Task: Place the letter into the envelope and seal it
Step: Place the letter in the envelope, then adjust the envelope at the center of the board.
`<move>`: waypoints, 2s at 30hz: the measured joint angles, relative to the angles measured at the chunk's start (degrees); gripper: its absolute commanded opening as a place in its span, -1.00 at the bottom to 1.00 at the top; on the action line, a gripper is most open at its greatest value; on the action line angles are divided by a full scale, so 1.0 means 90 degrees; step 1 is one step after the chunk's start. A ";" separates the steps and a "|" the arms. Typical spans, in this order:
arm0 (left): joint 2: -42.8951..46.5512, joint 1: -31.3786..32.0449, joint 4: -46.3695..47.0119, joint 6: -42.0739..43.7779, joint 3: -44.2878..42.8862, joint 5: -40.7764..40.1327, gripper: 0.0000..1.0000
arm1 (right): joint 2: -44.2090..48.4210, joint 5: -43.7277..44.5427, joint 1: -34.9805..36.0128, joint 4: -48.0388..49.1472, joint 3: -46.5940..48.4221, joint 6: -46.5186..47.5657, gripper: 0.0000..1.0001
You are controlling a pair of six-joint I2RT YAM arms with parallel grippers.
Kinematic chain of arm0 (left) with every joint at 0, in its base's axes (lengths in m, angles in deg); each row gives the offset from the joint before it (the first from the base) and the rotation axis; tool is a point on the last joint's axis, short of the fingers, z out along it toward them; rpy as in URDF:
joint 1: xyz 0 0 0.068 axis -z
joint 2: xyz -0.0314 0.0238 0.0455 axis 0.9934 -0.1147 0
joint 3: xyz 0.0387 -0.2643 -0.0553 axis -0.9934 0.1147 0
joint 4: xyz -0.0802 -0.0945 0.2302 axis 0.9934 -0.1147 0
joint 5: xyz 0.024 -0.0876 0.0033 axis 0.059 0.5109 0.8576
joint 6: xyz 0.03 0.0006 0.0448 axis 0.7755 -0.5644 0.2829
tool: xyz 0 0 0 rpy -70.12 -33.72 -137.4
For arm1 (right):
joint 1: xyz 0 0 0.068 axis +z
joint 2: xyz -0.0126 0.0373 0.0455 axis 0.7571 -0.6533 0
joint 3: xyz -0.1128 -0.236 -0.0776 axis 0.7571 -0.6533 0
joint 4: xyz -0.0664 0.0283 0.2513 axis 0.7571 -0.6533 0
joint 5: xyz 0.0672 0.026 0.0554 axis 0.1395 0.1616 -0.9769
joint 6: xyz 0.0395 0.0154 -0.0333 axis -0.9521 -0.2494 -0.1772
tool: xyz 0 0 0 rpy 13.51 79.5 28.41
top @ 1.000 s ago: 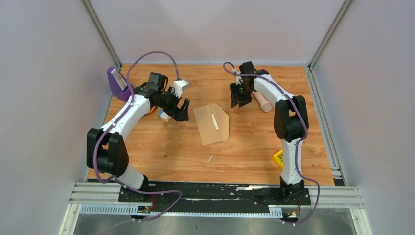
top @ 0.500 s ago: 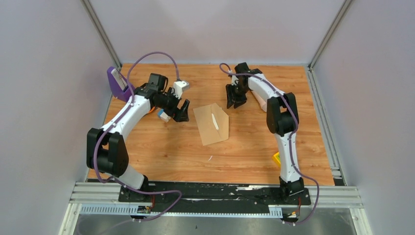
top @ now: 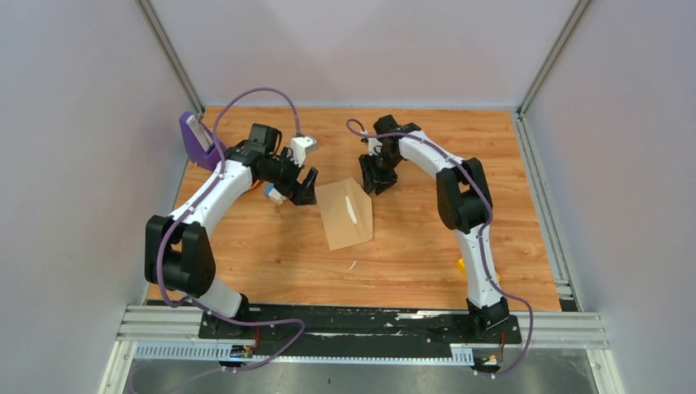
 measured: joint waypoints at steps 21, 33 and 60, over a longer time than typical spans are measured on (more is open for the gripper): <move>0.0007 0.0000 0.0000 0.0010 0.0032 -0.0005 1.00 | 0.0493 0.0342 0.0542 0.0000 -0.0007 0.0005 0.07; 0.0007 0.0000 0.0002 0.0024 0.0041 -0.0022 1.00 | 0.0493 -0.0559 0.0634 -0.0168 -0.0012 0.0078 0.05; 0.0005 0.0000 0.0002 0.0024 0.0041 -0.0022 1.00 | 0.0413 -0.1069 0.0265 -0.0243 -0.0138 0.0211 -0.01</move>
